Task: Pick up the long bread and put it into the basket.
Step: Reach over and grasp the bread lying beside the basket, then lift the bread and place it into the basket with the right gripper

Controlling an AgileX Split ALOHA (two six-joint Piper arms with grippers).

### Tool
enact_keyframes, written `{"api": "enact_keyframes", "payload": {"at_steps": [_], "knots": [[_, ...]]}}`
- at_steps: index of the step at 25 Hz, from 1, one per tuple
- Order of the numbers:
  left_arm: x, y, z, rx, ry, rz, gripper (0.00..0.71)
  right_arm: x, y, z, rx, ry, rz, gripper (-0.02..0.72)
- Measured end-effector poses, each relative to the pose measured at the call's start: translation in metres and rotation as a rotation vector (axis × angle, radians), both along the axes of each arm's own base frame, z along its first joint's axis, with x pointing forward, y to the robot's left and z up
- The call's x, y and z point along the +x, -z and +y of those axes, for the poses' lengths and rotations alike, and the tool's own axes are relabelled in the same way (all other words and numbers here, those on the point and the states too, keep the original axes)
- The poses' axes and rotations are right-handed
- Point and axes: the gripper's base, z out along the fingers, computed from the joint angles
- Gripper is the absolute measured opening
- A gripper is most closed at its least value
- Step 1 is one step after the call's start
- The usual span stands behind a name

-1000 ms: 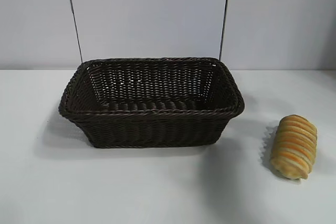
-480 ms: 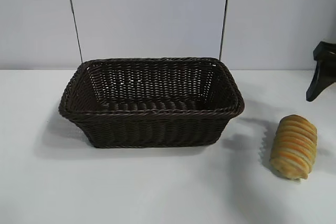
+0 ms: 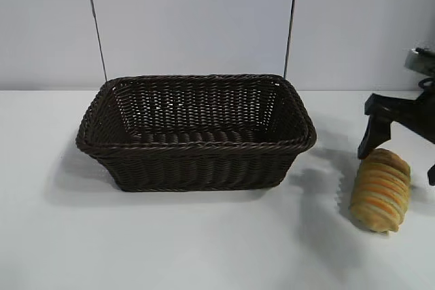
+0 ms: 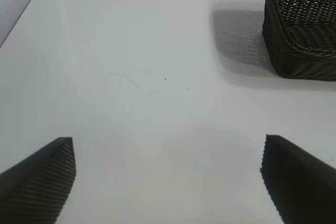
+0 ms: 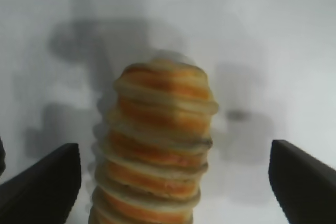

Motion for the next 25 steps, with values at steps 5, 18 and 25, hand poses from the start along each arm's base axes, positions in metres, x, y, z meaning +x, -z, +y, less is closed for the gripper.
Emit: {"api": "enact_keyframes", "payload": {"at_steps": [5,18,25], "knots": [[0.0,0.0,0.0,0.0,0.0,0.0,0.694,0.0,0.001,-0.002,-0.025,0.01,0.018,0.222],[0.0,0.0,0.0,-0.002,0.001,0.0,0.694,0.026,-0.15,-0.005,-0.114,-0.082,-0.127,0.116],[0.0,0.0,0.0,-0.002,0.001,0.0,0.694,0.03,-0.215,0.014,-0.106,-0.132,-0.262,0.097]]}}
